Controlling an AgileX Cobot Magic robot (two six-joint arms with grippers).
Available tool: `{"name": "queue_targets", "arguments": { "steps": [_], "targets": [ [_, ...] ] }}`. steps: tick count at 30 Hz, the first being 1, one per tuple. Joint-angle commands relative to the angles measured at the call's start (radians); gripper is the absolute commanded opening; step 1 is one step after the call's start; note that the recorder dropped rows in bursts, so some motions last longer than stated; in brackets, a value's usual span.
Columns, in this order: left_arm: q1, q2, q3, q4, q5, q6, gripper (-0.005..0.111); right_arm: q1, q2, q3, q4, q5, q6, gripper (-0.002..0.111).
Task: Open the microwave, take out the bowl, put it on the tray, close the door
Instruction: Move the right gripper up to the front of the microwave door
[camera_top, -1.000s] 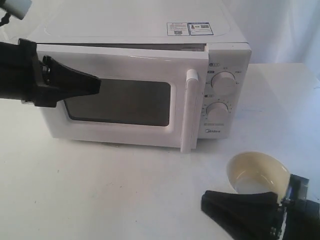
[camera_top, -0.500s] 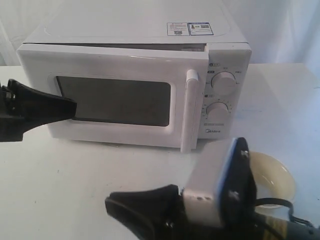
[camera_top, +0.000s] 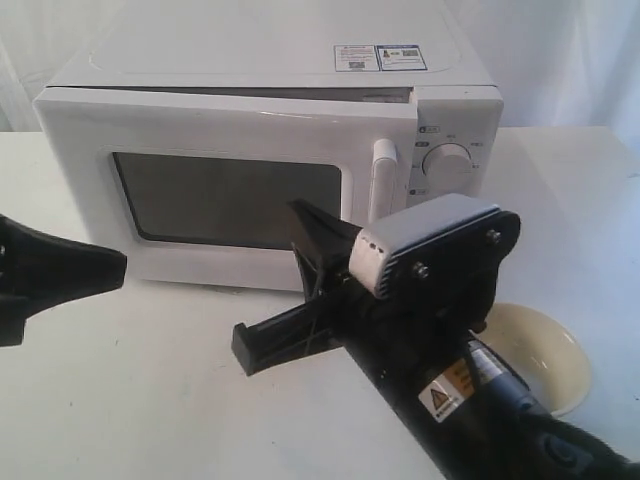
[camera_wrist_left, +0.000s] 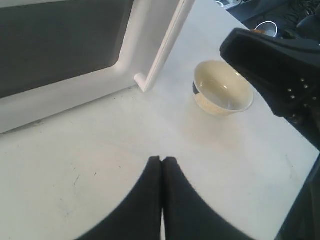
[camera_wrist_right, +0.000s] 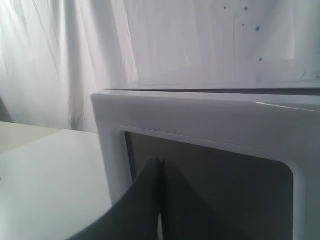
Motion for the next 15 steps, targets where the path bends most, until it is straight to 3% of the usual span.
{"name": "queue_targets", "arguments": {
  "steps": [1,7,15],
  "targets": [
    [-0.003,-0.007,0.038,-0.012,0.021,-0.010,0.000,0.001,0.044,-0.022,0.040,-0.031,-0.037,0.000],
    [-0.003,-0.007,0.092,-0.017,-0.016,-0.008,0.000,-0.031,0.086,-0.071,0.239,-0.031,-0.123,0.000],
    [-0.003,-0.007,0.103,-0.027,-0.037,-0.006,0.000,-0.073,0.133,-0.140,0.172,-0.031,-0.231,0.000]
  ]
}}
